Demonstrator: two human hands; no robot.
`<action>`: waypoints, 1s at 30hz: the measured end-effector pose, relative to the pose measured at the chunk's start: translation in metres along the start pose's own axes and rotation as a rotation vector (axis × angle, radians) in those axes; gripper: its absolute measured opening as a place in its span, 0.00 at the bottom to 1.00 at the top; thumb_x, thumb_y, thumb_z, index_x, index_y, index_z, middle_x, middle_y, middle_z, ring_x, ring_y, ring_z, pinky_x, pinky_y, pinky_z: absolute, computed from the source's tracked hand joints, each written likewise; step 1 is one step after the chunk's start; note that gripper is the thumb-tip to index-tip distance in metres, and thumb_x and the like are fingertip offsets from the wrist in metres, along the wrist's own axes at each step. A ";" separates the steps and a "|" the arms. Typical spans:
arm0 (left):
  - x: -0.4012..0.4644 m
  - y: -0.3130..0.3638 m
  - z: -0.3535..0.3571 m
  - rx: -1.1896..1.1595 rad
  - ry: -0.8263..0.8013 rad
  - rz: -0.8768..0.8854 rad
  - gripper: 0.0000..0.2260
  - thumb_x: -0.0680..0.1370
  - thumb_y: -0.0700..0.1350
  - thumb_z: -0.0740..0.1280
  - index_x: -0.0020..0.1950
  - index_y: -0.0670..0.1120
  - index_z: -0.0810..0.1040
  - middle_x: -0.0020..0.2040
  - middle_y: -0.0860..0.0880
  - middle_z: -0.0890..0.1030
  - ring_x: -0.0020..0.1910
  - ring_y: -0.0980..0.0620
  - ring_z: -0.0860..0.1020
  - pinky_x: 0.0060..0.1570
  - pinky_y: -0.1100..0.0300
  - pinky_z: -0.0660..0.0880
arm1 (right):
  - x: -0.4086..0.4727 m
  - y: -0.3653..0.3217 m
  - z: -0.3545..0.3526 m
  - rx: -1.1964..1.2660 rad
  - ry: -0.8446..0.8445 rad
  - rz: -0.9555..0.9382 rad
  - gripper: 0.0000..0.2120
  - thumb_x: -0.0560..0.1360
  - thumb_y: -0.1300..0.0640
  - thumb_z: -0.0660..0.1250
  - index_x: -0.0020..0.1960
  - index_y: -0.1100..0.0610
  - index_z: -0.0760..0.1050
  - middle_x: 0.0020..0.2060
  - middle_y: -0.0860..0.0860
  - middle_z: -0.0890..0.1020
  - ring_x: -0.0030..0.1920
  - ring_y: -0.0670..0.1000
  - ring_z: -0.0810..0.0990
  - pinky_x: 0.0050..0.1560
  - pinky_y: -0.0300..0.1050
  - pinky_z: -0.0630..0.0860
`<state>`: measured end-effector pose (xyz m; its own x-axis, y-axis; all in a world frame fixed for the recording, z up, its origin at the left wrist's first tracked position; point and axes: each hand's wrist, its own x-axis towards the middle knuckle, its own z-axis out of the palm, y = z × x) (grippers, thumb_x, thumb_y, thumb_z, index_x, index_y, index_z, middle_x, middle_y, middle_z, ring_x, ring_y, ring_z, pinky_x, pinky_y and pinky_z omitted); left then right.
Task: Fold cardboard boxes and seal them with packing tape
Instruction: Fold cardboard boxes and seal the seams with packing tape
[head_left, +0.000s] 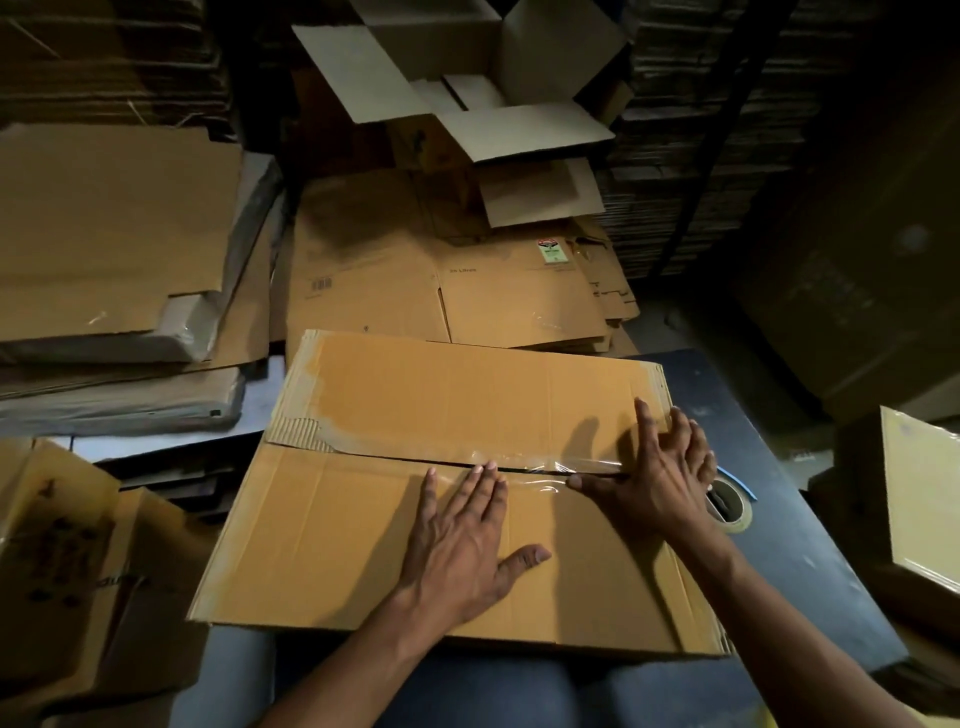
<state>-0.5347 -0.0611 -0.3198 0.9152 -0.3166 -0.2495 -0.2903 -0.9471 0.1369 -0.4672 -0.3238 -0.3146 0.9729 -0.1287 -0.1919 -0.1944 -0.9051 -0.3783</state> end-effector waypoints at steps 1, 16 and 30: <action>0.000 -0.002 0.000 -0.008 0.005 0.008 0.46 0.75 0.78 0.33 0.84 0.49 0.41 0.84 0.49 0.38 0.83 0.52 0.37 0.76 0.37 0.31 | 0.000 -0.001 -0.001 0.002 0.008 -0.004 0.67 0.52 0.10 0.57 0.80 0.36 0.30 0.81 0.53 0.32 0.80 0.62 0.30 0.76 0.69 0.33; -0.039 -0.174 -0.038 -0.622 0.549 -0.271 0.31 0.81 0.68 0.59 0.75 0.49 0.75 0.76 0.53 0.72 0.74 0.55 0.70 0.73 0.53 0.67 | 0.005 -0.095 0.008 -0.239 -0.021 -0.094 0.55 0.67 0.18 0.51 0.82 0.41 0.33 0.82 0.58 0.37 0.81 0.63 0.35 0.78 0.71 0.42; -0.046 -0.284 0.020 -1.554 0.830 -0.757 0.11 0.80 0.51 0.72 0.62 0.58 0.78 0.57 0.54 0.82 0.56 0.59 0.80 0.50 0.63 0.76 | 0.017 -0.353 0.113 -0.085 -0.234 -0.565 0.39 0.76 0.25 0.55 0.81 0.34 0.43 0.82 0.46 0.42 0.81 0.54 0.39 0.77 0.69 0.47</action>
<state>-0.4997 0.2218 -0.3662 0.7325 0.6247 -0.2705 0.2124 0.1678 0.9627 -0.3958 0.0397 -0.2864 0.8675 0.4638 -0.1800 0.3634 -0.8378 -0.4075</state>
